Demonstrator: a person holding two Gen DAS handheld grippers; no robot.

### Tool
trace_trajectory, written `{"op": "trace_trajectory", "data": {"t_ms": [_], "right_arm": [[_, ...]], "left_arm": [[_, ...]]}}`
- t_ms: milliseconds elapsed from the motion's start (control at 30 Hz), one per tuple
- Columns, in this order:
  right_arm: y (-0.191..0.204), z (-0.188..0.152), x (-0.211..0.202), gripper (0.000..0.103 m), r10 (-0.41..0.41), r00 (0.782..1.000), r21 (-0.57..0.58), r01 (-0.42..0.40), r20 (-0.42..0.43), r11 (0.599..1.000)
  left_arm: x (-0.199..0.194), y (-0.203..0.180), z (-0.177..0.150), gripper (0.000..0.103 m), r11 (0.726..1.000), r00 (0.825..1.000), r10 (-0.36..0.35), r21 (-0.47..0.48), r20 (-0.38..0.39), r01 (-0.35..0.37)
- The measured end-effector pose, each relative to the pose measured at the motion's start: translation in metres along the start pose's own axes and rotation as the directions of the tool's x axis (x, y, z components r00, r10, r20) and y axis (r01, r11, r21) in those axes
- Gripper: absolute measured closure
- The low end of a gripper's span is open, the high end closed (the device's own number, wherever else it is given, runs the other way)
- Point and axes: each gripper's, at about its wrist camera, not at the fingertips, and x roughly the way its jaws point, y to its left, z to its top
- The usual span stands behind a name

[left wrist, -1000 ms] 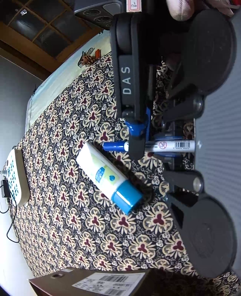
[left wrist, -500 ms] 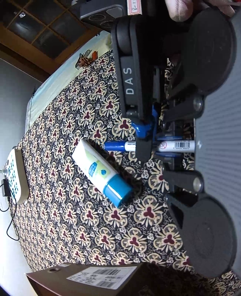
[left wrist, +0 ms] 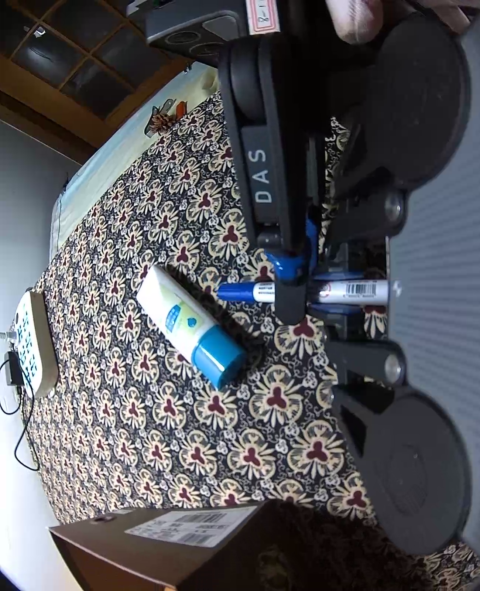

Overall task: Organize rigid objects
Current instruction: 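Lift the blue marker and carry it over the cardboard box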

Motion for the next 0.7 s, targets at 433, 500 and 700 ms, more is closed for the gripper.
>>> {"op": "trace_trajectory", "data": {"t_ms": [433, 500, 700], "right_arm": [[0.058, -0.013, 0.025, 0.103, 0.027, 1.0, -0.075, -0.027, 0.0, 0.997], [0.07, -0.015, 0.029, 0.103, 0.033, 0.999, -0.092, -0.032, 0.003, 0.995], [0.111, -0.015, 0.041, 0.103, 0.064, 0.998, -0.138, -0.062, 0.011, 0.988]], "left_arm": [[-0.043, 0.031, -0.008, 0.094, 0.999, 0.999, 0.032, 0.026, 0.042, -0.033], [-0.053, 0.038, -0.008, 0.094, 0.999, 0.998, 0.033, 0.027, 0.056, -0.034], [-0.083, 0.062, -0.005, 0.094, 0.998, 0.993, 0.043, 0.036, 0.108, -0.048]]}}
